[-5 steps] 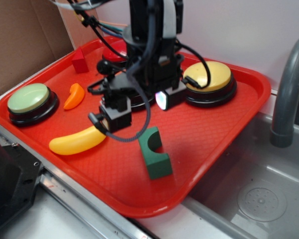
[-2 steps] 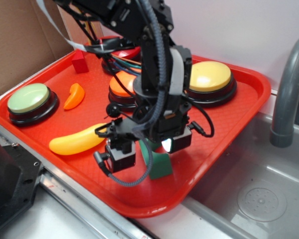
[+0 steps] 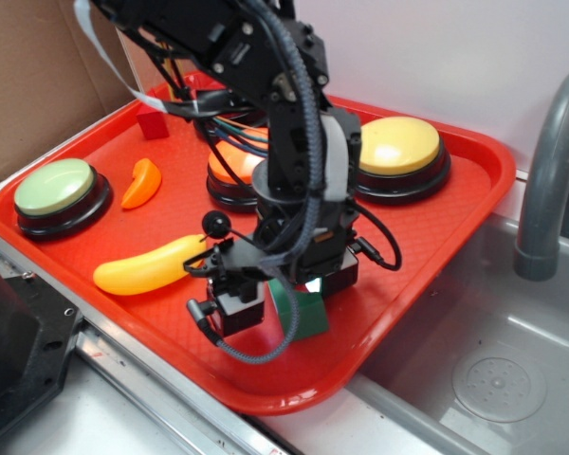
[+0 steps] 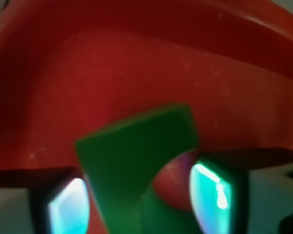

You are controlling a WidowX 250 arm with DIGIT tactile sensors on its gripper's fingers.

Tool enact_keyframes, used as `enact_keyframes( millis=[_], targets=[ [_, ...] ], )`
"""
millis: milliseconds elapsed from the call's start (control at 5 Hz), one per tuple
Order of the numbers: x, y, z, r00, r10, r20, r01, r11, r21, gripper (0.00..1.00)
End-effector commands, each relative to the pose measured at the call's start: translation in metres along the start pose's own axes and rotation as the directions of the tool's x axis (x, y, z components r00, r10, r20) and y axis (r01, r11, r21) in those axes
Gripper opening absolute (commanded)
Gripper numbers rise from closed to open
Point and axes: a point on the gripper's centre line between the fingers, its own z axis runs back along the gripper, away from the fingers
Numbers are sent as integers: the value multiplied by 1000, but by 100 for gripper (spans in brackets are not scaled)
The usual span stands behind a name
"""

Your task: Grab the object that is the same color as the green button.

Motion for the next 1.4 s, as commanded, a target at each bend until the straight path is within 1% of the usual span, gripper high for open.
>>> enact_keyframes(
  millis=[0, 200, 400, 600, 800, 1000, 1200],
  targets=[
    [-9, -19, 11, 998, 61, 8, -61, 998, 15, 0],
    [-23, -20, 38, 963, 267, 34, -269, 961, 72, 0],
    [-42, -32, 82, 865, 498, 68, -502, 860, 88, 0],
    [-57, -44, 122, 712, 695, 96, -701, 709, 67, 0],
    [-66, -68, 164, 526, 850, 22, -851, 526, -2, 0],
    [-76, -97, 175, 308, 950, -47, -950, 306, -58, 0],
    [-84, -107, 175, 74, 993, -88, -992, 64, -105, 0]
  ],
)
